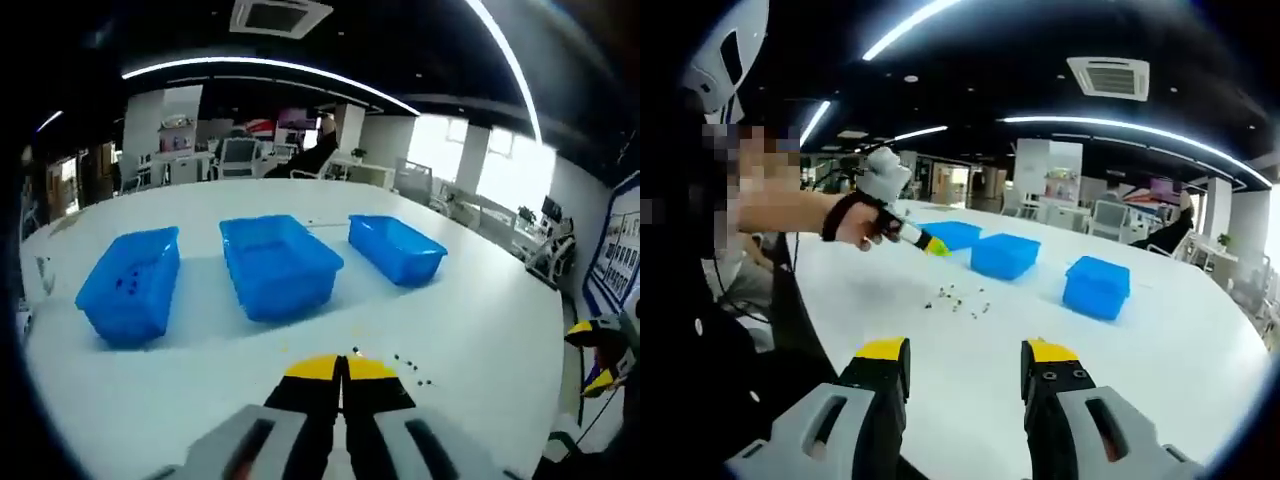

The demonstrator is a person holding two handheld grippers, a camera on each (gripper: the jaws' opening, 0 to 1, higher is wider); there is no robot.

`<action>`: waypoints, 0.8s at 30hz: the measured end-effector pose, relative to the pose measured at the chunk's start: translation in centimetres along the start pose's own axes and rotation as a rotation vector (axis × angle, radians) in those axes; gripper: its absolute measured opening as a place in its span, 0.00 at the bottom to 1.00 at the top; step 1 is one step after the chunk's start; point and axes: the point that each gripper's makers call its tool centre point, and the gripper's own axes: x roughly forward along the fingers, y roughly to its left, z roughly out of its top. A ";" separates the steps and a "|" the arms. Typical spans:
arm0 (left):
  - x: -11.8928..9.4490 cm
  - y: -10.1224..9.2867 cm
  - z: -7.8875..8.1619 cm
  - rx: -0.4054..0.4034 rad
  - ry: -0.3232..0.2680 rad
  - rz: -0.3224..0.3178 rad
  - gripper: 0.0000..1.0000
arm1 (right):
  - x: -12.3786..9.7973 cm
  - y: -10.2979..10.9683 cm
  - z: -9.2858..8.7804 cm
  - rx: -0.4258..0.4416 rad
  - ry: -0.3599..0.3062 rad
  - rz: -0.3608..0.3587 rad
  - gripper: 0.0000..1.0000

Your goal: Pick up the resistors one by one and place each resistor into its matching bin, sorting the parts by color and model until every resistor is separated into the correct bin for its type

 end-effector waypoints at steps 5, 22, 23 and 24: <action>-2.8 0.9 1.2 0.048 -0.157 0.075 0.04 | 0.2 0.0 0.7 -0.006 -0.008 -0.008 0.46; 1.2 1.9 9.7 0.078 -0.287 0.068 0.04 | 0.0 0.3 1.3 0.004 -0.018 -0.022 0.46; 2.4 1.9 10.7 0.125 -0.289 0.063 0.04 | -0.1 0.3 1.3 0.005 -0.019 -0.023 0.46; 3.3 2.0 11.6 0.196 -0.299 0.076 0.04 | -0.1 0.3 1.3 0.006 -0.020 -0.023 0.46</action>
